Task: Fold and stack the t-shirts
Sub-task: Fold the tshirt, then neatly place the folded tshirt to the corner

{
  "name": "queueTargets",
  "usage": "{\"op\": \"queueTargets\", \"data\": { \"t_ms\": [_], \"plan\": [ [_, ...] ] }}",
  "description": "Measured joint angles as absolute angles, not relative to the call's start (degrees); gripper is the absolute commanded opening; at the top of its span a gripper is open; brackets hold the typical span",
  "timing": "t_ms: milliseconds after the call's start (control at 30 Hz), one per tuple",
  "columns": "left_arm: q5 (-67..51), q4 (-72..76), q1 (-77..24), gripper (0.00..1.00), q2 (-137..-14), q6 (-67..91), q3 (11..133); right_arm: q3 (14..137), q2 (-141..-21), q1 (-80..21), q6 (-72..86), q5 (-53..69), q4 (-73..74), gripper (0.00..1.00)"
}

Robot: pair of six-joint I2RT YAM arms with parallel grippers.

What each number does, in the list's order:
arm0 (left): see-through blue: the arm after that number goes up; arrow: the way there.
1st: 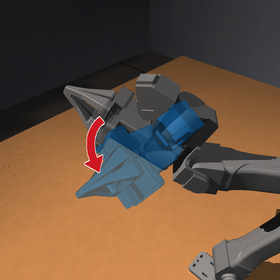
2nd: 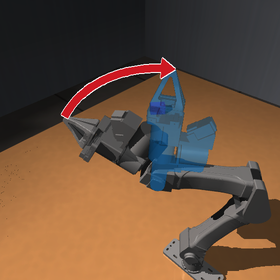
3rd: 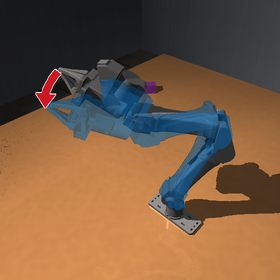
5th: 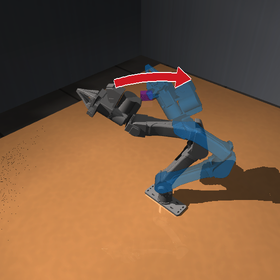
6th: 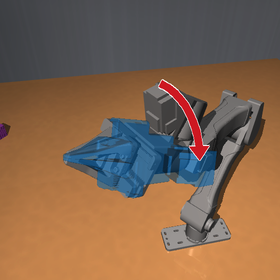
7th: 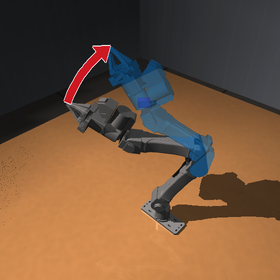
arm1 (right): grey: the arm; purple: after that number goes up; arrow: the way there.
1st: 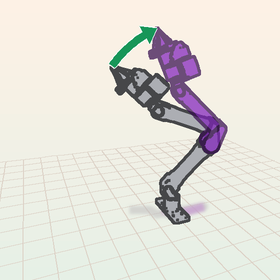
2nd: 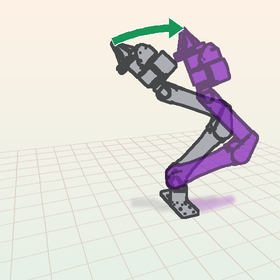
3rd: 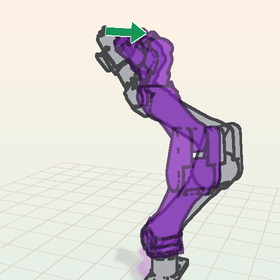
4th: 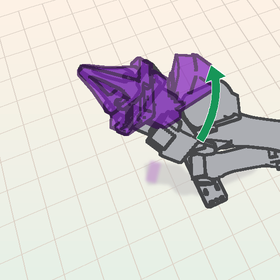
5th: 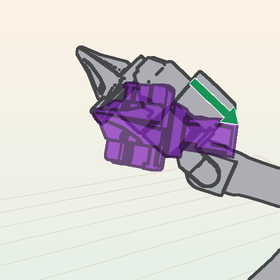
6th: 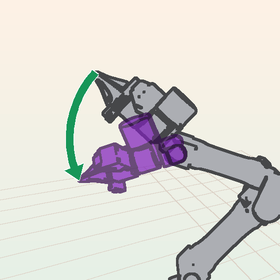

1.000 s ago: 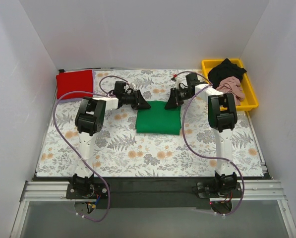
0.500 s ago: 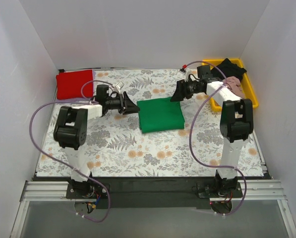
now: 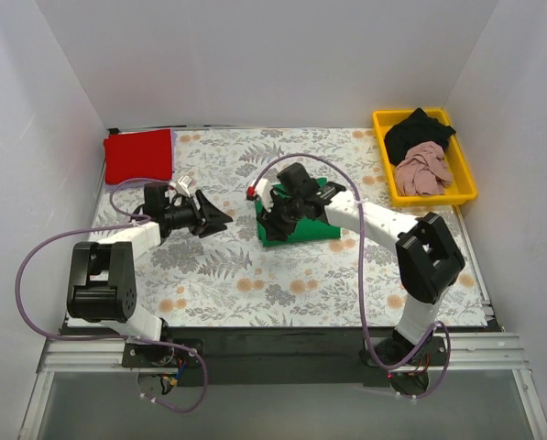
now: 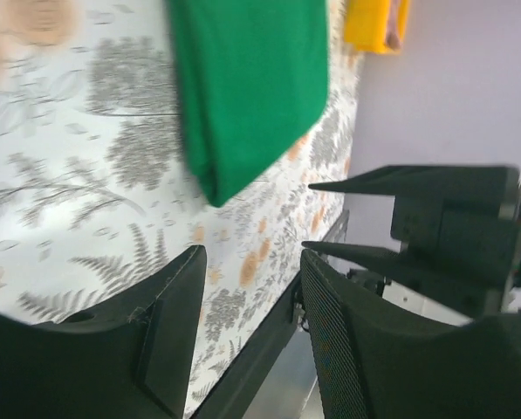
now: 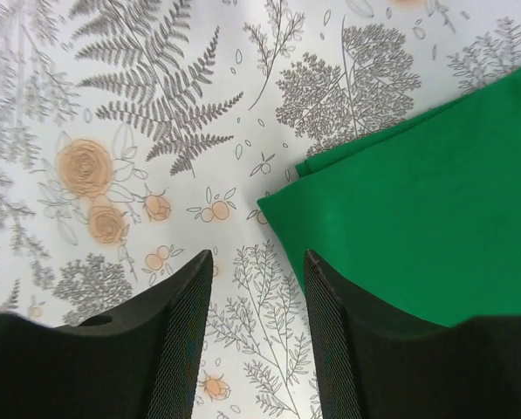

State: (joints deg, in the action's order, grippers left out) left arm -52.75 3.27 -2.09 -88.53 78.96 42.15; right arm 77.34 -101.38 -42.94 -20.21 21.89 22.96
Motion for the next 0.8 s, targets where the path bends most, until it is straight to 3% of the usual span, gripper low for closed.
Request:
{"op": "queueTargets", "data": {
  "t_ms": [333, 800],
  "plan": [
    [-50.1, -2.2, 0.1, 0.47, -90.0, 75.6, 41.6, 78.1, -113.4, -49.2, -24.0, 9.8, 22.3, 0.58],
    [-50.6, -1.4, 0.1, 0.47, -89.9, 74.9, 38.7, 79.4, -114.4, -49.2, -26.7, 7.5, 21.1, 0.51]
  ]
}}
